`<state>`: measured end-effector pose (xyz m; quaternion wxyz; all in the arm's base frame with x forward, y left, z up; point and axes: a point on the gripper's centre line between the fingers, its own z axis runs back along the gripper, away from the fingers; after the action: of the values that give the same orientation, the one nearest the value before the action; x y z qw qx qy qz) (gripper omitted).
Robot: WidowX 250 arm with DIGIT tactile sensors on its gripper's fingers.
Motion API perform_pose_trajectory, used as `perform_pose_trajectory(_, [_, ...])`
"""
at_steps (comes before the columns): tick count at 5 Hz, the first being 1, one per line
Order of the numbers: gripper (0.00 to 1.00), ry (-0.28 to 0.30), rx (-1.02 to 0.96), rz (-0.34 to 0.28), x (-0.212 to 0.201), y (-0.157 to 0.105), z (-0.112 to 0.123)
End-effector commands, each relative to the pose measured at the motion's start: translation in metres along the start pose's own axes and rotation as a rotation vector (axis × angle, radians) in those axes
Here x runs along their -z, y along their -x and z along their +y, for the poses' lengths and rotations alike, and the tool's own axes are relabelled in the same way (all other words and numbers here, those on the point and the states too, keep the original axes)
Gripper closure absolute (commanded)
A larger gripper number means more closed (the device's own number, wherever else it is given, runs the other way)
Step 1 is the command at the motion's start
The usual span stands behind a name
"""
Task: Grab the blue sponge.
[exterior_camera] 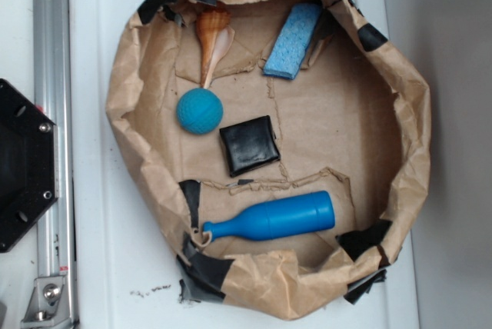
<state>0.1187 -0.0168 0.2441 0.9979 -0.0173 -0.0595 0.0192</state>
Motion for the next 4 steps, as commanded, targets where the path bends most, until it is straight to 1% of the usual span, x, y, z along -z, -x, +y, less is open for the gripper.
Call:
perform_pose_trajectory(1, [0.00,0.000,0.000,0.000,0.000,0.000,0.000])
perform_pose_trajectory(2, [0.00,-0.177,-0.202,-0.123,0.032,-0.047,0.018])
perform_pose_trajectory(3, [0.00,-0.288,-0.433,-0.237,0.055,-0.091,0.031])
perform_pose_trajectory(4, [0.00,-0.316,-0.660,-0.269,0.087,-0.122,0.046])
